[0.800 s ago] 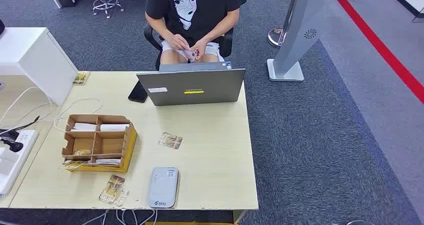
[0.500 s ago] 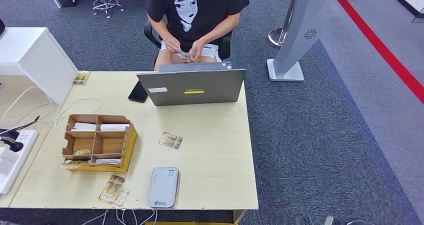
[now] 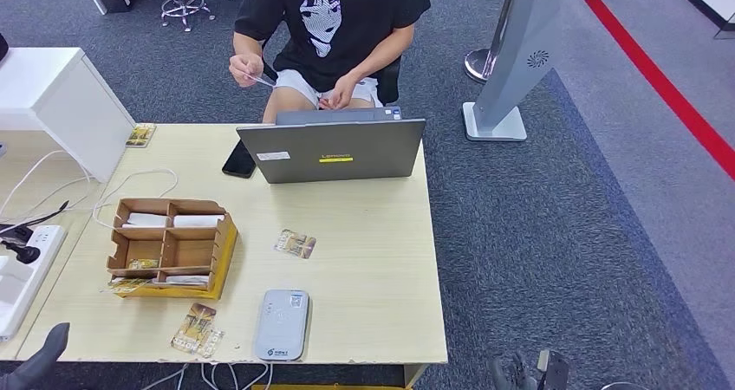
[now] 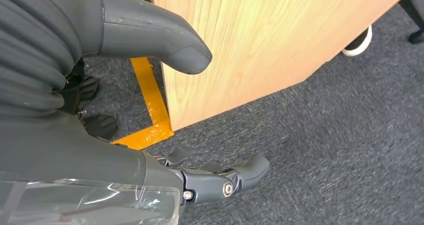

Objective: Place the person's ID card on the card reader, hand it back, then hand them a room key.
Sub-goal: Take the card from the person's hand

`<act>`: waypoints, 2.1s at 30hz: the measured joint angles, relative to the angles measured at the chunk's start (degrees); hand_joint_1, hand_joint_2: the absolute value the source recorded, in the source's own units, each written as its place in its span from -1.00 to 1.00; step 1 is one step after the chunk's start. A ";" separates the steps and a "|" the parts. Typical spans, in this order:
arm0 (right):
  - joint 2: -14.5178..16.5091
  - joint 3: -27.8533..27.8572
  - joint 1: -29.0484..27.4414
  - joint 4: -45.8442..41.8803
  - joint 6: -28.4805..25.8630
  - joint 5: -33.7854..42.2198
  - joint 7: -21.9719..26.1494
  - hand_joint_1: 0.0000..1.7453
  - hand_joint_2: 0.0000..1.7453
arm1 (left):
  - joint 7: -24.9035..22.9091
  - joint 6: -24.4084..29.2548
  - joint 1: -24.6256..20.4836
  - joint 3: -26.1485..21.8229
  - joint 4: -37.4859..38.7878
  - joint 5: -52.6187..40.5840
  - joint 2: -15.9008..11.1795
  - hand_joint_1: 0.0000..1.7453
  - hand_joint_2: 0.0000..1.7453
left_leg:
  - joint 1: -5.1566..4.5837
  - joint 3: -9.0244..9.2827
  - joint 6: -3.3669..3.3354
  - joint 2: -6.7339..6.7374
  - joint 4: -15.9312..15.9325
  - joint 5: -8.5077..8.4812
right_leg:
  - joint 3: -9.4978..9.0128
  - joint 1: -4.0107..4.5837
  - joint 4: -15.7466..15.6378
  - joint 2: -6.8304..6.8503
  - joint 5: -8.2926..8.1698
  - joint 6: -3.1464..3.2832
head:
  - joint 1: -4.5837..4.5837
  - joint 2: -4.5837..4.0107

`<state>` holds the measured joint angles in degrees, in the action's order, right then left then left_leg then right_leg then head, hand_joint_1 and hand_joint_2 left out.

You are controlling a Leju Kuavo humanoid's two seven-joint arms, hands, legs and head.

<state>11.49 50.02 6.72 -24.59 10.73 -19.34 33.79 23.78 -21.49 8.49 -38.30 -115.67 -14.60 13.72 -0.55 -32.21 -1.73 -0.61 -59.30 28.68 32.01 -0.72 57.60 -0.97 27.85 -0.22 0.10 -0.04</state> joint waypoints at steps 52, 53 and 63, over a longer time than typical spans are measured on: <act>1.86 -12.03 5.87 3.63 -3.29 -7.31 -1.95 -1.00 1.00 | -17.46 19.40 -27.45 36.62 19.34 -64.68 -27.74 1.00 1.00 | 0.01 -0.11 0.07 0.03 -0.03 -0.15 | 0.12 0.00 0.06 -0.11 -0.14 0.09 | 0.00 0.00; 1.86 -12.03 5.87 3.66 -3.29 -7.10 -1.92 -1.00 1.00 | -17.46 19.74 -27.13 36.74 19.09 -64.37 -27.70 1.00 1.00 | 0.01 -0.11 0.07 0.04 -0.03 -0.15 | 0.12 0.00 0.06 -0.12 -0.14 0.09 | 0.00 0.00; 1.86 -11.97 5.43 3.62 -2.39 -4.00 -1.75 -1.00 1.00 | -15.04 24.90 -17.64 39.03 9.61 -59.90 -24.32 1.00 1.00 | -0.01 -0.15 0.08 0.05 -0.03 -0.13 | 0.16 0.00 0.03 -0.13 -0.13 0.08 | -0.01 0.00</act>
<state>13.35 38.06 12.16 -20.97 8.34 -23.34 32.04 8.74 3.41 -9.15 0.73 -106.06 -74.51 -10.60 -0.55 -32.35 -1.65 -0.56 -59.33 28.56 32.18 -0.73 57.63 -1.10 27.71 -0.14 0.09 -0.04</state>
